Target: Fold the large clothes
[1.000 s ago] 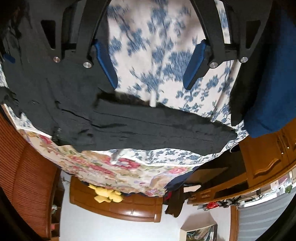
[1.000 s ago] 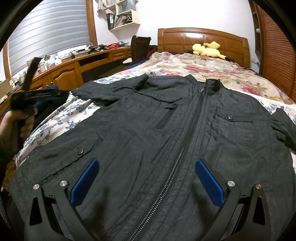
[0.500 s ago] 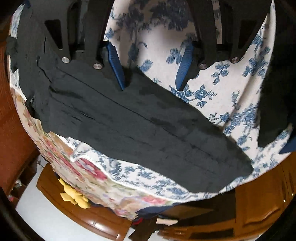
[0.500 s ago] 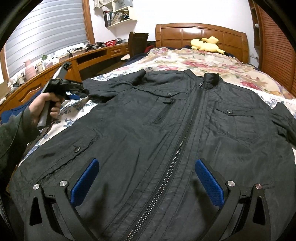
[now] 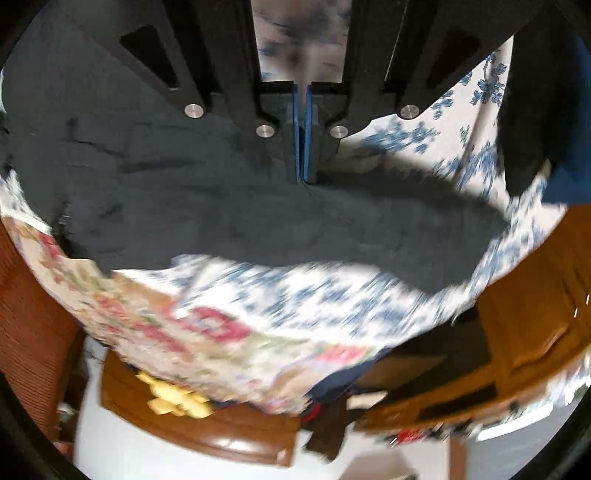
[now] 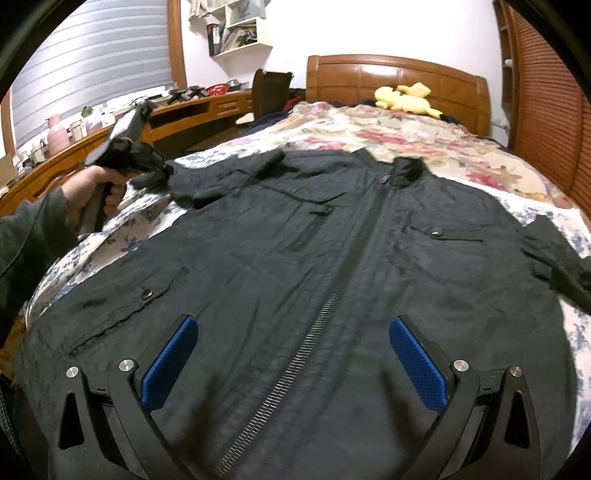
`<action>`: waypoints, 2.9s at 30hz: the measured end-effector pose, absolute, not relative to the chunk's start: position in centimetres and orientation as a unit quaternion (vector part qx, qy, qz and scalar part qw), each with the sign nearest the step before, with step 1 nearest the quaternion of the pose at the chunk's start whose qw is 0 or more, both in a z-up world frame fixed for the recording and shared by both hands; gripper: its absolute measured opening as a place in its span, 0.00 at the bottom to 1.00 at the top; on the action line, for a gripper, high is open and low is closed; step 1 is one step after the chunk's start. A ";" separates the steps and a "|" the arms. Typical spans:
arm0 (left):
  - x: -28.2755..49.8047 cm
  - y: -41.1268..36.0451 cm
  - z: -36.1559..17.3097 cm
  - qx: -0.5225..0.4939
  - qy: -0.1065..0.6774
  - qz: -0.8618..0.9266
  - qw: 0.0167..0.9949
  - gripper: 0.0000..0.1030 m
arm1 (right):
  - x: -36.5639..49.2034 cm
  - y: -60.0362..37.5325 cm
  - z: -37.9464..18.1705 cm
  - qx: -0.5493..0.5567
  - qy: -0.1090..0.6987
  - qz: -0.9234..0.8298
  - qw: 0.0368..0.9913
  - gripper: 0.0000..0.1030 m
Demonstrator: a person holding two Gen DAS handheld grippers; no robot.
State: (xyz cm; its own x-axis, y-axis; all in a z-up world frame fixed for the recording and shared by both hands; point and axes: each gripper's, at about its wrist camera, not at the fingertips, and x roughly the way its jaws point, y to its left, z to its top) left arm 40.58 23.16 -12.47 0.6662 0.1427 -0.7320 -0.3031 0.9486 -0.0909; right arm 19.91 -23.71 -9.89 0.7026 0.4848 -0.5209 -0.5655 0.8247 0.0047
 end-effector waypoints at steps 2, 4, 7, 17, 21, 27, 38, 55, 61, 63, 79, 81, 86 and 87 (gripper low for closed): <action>40.1 20.7 -10.5 -0.082 0.378 0.104 0.916 0.02 | 19.6 -24.6 -9.7 -0.076 0.252 0.277 0.924 1.00; 39.7 17.8 -8.7 -0.061 0.370 0.085 0.923 0.02 | 19.4 -25.4 -9.5 -0.074 0.246 0.268 0.929 1.00; 39.0 13.5 -6.7 -0.034 0.361 0.049 0.931 0.02 | 19.1 -26.4 -9.4 -0.066 0.244 0.259 0.932 1.00; 34.8 4.3 -5.0 0.024 0.356 -0.024 0.934 0.02 | 17.9 -27.5 -9.5 -0.051 0.238 0.256 0.936 1.00; 33.8 3.2 -5.6 0.048 0.371 -0.029 0.927 0.07 | 18.2 -27.1 -9.3 -0.048 0.238 0.259 0.935 1.00; 30.4 2.8 -4.9 0.035 0.346 -0.061 0.936 0.73 | 18.0 -27.7 -9.2 -0.047 0.236 0.260 0.935 1.00; 29.1 7.2 -7.6 0.012 0.352 -0.015 0.936 0.73 | 18.1 -27.7 -9.2 -0.053 0.237 0.259 0.935 1.00; 33.1 16.4 -17.1 -0.061 0.443 0.067 0.892 0.73 | 18.8 -27.2 -9.4 -0.065 0.250 0.261 0.930 1.00; 33.9 17.3 -18.0 -0.109 0.461 0.053 0.879 0.73 | 19.0 -27.5 -9.3 -0.063 0.253 0.262 0.929 1.00; 34.2 17.1 -18.1 -0.112 0.466 0.040 0.877 0.57 | 18.9 -27.5 -9.3 -0.062 0.253 0.263 0.929 1.00; 30.7 4.5 -4.9 0.014 0.343 -0.006 0.939 0.17 | 16.2 -31.6 -8.4 -0.050 0.228 0.236 0.943 1.00; 30.2 2.0 -3.5 0.025 0.330 -0.023 0.943 0.16 | 15.8 -32.5 -8.4 -0.046 0.225 0.226 0.947 1.00; 28.6 -3.0 -1.5 0.051 0.313 -0.065 0.946 0.13 | 14.5 -34.8 -8.3 -0.031 0.220 0.210 0.952 1.00; 28.3 -4.0 -1.2 0.055 0.312 -0.073 0.946 0.12 | 14.1 -35.1 -8.2 -0.030 0.219 0.208 0.953 1.00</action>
State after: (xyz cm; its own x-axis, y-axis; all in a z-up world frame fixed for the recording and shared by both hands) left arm 28.33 -3.99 -1.17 0.7948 -0.1038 -0.5979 0.1726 0.9833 0.0587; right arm 14.11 -35.05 -8.25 0.8178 0.3829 -0.4297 -0.4091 0.9118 0.0339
